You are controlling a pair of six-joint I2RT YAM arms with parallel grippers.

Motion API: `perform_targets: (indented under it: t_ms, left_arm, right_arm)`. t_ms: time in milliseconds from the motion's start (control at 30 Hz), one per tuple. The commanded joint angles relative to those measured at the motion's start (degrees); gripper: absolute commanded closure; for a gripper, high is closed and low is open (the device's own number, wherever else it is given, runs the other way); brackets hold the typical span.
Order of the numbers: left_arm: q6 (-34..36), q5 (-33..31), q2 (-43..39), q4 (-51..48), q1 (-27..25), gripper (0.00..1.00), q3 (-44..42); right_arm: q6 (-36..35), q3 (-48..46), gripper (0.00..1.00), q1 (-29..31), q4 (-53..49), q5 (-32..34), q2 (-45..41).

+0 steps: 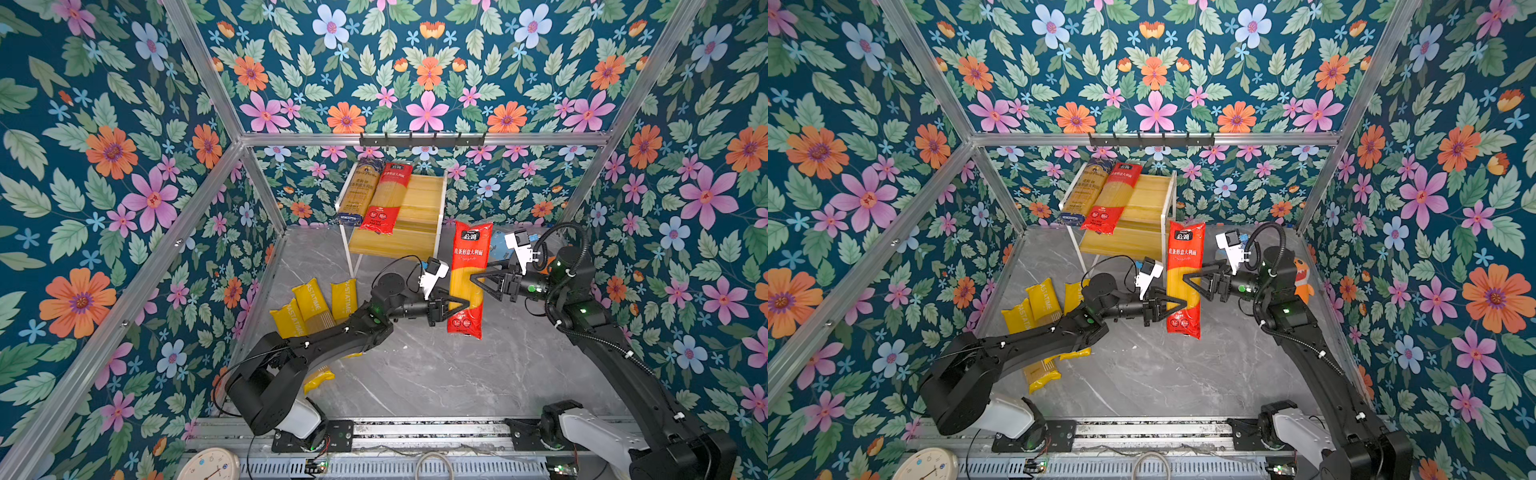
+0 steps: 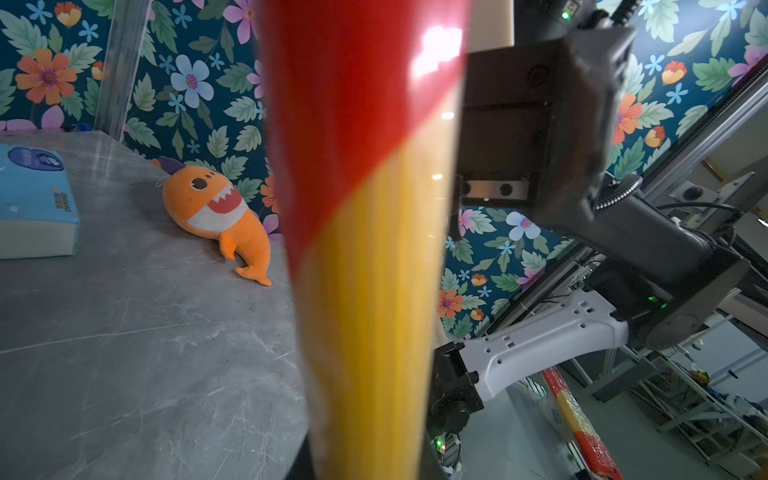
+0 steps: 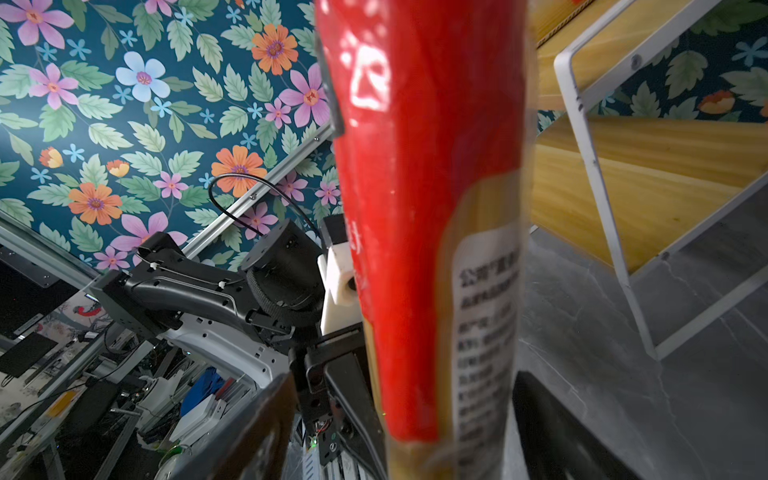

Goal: Place and organize the pasta boxes and bags onto the shelf
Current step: 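Lift the second red bag upright with both grippers toward the shelf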

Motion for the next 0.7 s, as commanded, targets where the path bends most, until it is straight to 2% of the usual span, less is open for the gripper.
perform_targets:
  t_ms: [0,67,133,200,267,433,567,667]
  left_arm:
    - [1.7,0.7,-0.3,5.6,0.1,0.91,1.0]
    - [2.1,0.6,-0.2,4.8,0.1,0.91,1.3]
    - [3.0,0.1,-0.5,2.7,0.2,0.90,1.7]
    - [3.4,-0.5,-1.3,0.9,0.6,0.87,1.9]
    - [3.1,-1.5,-2.5,-0.4,1.2,0.80,1.9]
    - [0.8,-4.4,-6.2,-1.1,2.8,0.56,0.2]
    - [-3.1,-9.3,-10.8,0.9,3.9,0.36,-5.2]
    - [-9.7,-15.3,-13.2,5.4,4.2,0.30,-9.8]
  right_arm:
    - [-4.1,1.7,0.21,1.6,-2.7,0.4,2.3]
    - [-3.6,2.8,0.31,2.8,-1.0,-0.3,3.8]
    - [-1.5,2.8,0.46,3.1,2.6,-1.5,4.5]
    - [0.7,2.6,0.64,3.1,6.4,-1.3,4.9]
    - [3.2,2.2,0.76,3.1,10.7,-1.4,5.5]
    - [10.2,2.4,0.87,3.1,21.4,-1.1,7.8]
    - [17.3,5.2,0.91,3.2,29.7,0.5,10.5]
    - [23.1,8.0,0.94,3.4,35.2,3.1,12.9]
